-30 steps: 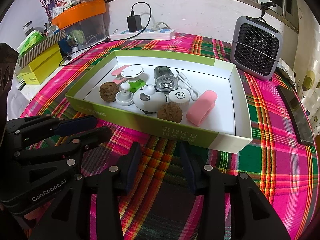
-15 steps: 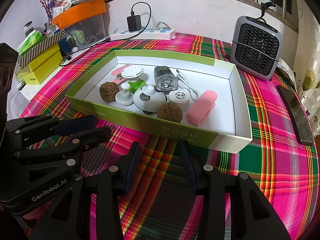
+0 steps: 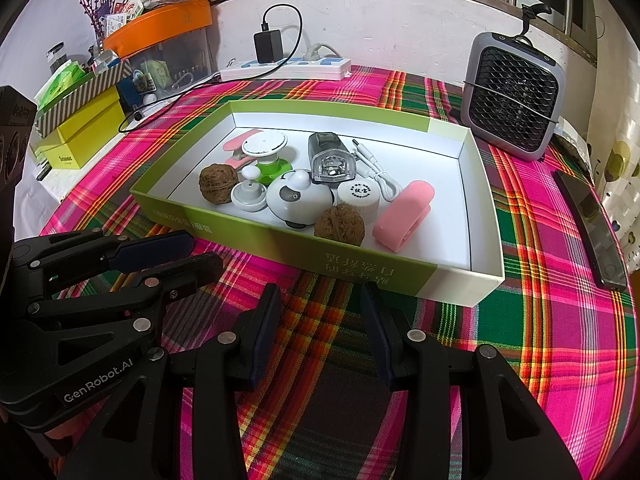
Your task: Organize objects
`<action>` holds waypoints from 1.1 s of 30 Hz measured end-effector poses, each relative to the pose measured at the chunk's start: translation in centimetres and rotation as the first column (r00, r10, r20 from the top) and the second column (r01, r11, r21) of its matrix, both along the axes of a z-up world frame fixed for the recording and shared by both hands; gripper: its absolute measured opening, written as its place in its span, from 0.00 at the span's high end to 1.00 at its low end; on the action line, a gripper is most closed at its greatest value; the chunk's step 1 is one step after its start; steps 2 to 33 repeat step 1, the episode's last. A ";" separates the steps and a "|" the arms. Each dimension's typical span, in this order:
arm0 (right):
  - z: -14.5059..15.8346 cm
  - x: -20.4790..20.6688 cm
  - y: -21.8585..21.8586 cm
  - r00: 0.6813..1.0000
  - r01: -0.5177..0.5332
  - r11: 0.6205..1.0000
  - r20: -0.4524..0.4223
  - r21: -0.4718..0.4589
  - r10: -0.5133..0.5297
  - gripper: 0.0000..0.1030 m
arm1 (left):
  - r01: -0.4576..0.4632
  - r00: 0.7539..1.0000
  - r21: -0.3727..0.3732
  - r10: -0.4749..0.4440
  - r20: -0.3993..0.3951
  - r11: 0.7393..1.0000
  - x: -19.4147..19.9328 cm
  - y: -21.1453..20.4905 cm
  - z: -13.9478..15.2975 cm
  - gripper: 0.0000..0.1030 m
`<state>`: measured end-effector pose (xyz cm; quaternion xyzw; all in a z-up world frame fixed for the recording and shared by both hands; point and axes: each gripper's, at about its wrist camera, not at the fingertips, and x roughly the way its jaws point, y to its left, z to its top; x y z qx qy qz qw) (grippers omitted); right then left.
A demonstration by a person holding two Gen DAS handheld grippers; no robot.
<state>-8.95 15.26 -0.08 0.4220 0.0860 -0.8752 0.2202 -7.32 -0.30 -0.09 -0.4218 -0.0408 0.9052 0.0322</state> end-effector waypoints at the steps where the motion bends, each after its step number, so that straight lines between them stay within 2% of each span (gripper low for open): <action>1: 0.0 0.0 0.0 1.000 0.000 1.000 0.000 0.000 0.000 0.59 | 0.000 1.000 0.000 0.000 0.000 1.000 0.0 0.0 0.0 0.76; 33: 0.0 0.0 0.0 1.000 0.000 1.000 0.000 0.000 0.000 0.59 | 0.000 1.000 0.000 0.000 0.000 1.000 0.0 0.0 0.0 0.76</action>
